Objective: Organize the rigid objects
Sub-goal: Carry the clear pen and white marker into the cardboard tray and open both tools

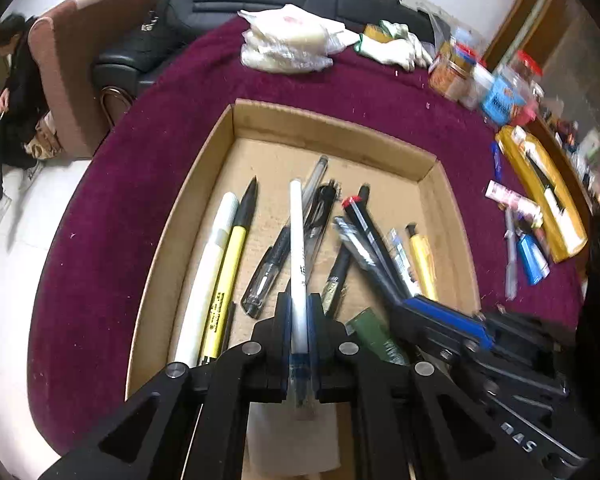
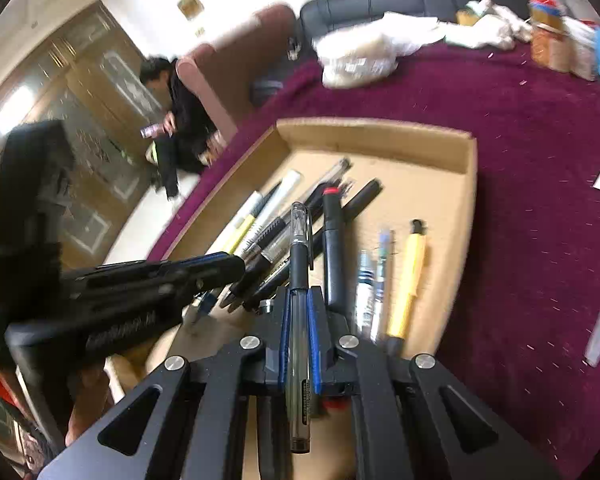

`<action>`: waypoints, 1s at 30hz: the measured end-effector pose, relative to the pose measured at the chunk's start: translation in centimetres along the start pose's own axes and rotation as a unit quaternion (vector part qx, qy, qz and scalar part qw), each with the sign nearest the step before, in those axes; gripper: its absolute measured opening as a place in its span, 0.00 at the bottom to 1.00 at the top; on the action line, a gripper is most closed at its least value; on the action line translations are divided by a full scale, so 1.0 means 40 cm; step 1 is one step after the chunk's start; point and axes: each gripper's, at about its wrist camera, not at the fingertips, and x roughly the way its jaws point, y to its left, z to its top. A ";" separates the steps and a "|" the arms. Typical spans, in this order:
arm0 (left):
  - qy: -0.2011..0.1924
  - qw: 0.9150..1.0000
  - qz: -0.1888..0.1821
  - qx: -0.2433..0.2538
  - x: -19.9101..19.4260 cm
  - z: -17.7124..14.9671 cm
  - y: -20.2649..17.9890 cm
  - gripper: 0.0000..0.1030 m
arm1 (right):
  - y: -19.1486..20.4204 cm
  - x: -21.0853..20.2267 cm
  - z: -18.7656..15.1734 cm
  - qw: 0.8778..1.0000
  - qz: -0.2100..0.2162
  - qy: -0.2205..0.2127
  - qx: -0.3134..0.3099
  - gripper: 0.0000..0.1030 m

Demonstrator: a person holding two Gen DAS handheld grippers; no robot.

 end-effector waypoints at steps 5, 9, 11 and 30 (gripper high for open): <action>-0.019 1.000 -0.019 -0.003 -0.011 -0.007 0.009 0.49 | -0.001 0.010 0.016 1.000 -0.005 0.002 -0.018 0.27; -0.070 0.997 -0.026 -0.008 -0.066 -0.004 0.010 0.61 | -0.022 -0.070 0.029 0.998 -0.008 -0.061 -0.010 0.61; -0.094 0.996 -0.009 -0.008 -0.080 -0.001 0.007 0.63 | -0.036 -0.079 0.049 0.997 -0.024 -0.067 -0.016 0.61; -0.113 0.991 0.072 -0.008 -0.044 0.050 0.031 0.63 | -0.247 0.036 0.091 0.994 -0.074 0.017 -0.083 0.94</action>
